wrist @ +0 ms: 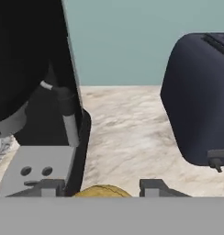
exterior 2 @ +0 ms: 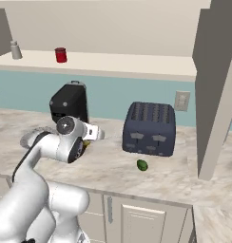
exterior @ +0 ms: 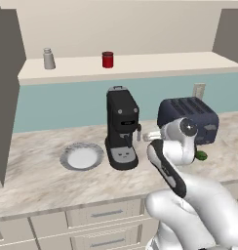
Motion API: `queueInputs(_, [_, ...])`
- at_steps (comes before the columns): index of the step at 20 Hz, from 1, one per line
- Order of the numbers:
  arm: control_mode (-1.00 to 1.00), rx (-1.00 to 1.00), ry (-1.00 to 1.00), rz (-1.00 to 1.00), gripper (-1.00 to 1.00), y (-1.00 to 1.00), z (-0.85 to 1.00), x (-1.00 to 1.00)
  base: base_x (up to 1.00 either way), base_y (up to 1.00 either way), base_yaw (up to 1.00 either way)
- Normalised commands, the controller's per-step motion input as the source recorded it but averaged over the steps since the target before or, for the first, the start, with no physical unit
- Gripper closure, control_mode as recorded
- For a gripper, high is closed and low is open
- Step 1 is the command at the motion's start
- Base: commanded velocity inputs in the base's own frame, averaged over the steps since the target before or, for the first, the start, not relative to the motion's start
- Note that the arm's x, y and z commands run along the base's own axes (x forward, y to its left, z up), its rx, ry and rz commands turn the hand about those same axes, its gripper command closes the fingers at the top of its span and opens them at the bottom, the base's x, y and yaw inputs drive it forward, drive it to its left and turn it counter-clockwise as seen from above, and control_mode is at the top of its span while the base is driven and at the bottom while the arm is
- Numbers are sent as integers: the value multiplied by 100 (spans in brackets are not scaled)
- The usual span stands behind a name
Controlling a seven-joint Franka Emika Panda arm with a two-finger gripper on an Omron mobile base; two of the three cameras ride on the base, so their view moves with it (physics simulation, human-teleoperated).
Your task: Pick the avocado and bread from the counter and place them on the plate. Then pick the jam from the cabinet and place it next to the plate. Lastly close the cabinet door.
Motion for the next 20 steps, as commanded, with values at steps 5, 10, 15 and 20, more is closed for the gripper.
queueInputs(5, [-100,0,-20,0,100,100,15,-65,0,0,0])
queueInputs(10, [-100,0,-16,0,100,100,30,-54,0,0,0])
queueInputs(15, [-100,0,-15,-1,100,100,33,-26,0,0,0])
queueInputs(20, [-100,0,-14,-6,100,100,9,24,0,0,0])
